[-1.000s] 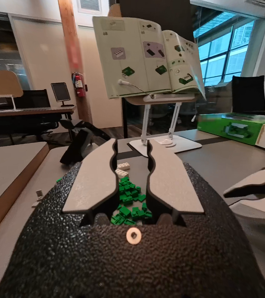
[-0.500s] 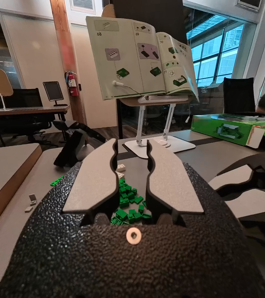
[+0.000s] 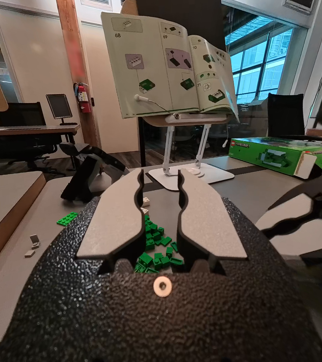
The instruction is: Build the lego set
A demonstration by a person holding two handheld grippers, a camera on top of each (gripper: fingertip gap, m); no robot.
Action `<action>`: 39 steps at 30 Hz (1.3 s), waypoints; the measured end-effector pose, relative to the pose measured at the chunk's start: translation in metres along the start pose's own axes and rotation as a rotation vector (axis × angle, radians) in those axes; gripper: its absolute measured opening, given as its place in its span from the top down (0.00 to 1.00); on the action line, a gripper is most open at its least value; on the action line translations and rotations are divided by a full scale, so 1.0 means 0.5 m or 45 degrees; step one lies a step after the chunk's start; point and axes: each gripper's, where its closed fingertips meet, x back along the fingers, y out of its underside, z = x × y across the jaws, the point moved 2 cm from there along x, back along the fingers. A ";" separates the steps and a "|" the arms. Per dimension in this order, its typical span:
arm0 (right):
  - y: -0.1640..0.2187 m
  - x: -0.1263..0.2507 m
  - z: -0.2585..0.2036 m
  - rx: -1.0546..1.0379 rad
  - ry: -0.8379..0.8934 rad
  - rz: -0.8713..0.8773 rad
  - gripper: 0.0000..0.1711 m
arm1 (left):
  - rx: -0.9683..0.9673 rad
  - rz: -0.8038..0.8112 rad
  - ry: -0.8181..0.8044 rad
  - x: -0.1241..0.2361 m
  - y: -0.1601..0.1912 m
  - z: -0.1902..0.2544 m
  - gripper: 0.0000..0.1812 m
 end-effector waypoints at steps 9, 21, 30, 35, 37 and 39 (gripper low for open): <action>0.095 0.157 0.110 -0.009 -0.077 -0.227 0.96 | -0.003 -0.012 0.017 -0.002 0.002 0.005 0.82; 0.186 0.189 0.166 -0.028 0.039 -0.411 0.90 | 0.008 -0.032 0.037 -0.004 0.008 0.010 0.83; 0.007 0.100 0.099 -0.021 0.108 0.107 0.93 | 0.019 -0.033 0.038 -0.004 0.009 0.007 0.83; 0.015 0.025 0.079 -0.067 0.126 0.085 0.91 | 0.017 -0.038 0.047 -0.006 0.010 0.011 0.83; 0.012 0.016 0.085 -0.089 0.159 0.096 0.91 | 0.010 -0.037 0.045 -0.006 0.009 0.011 0.83; 0.010 0.011 0.093 -0.105 0.184 0.096 0.91 | 0.016 -0.036 0.044 -0.005 0.009 0.010 0.83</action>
